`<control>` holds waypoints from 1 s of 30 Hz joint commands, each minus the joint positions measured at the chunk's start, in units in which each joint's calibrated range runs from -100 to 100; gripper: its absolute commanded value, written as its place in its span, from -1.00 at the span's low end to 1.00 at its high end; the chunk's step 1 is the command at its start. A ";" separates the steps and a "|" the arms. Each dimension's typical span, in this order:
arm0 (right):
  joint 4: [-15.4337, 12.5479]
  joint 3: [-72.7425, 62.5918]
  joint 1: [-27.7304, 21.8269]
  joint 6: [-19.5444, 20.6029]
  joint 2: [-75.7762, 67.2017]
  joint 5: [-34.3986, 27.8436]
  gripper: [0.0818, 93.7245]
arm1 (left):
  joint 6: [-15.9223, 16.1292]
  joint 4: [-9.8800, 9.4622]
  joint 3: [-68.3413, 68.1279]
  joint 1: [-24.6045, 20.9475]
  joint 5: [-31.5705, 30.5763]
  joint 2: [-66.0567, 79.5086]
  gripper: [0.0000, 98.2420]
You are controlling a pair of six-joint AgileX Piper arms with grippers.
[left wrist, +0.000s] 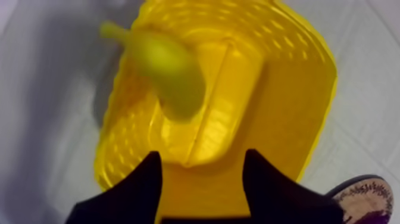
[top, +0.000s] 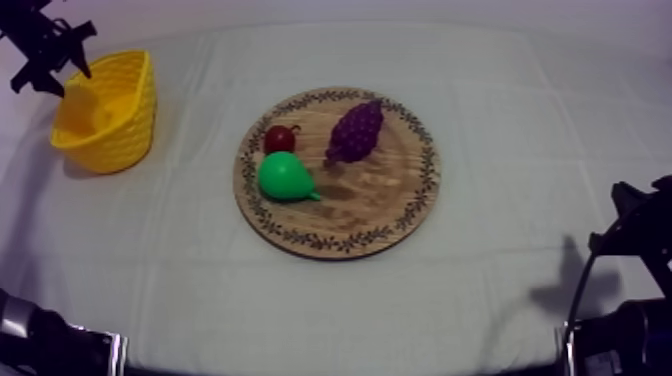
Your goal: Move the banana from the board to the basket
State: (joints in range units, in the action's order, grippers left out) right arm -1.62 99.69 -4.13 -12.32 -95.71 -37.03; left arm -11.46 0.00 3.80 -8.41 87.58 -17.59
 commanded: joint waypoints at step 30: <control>-0.02 -0.03 -0.01 -0.02 -0.04 0.02 -0.99 | 10.31 8.27 -54.30 10.63 -33.09 72.21 -1.00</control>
State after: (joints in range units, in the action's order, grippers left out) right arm -1.62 99.69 -4.13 -12.32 -95.71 -37.03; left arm -1.64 8.20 -42.89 1.71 57.17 45.13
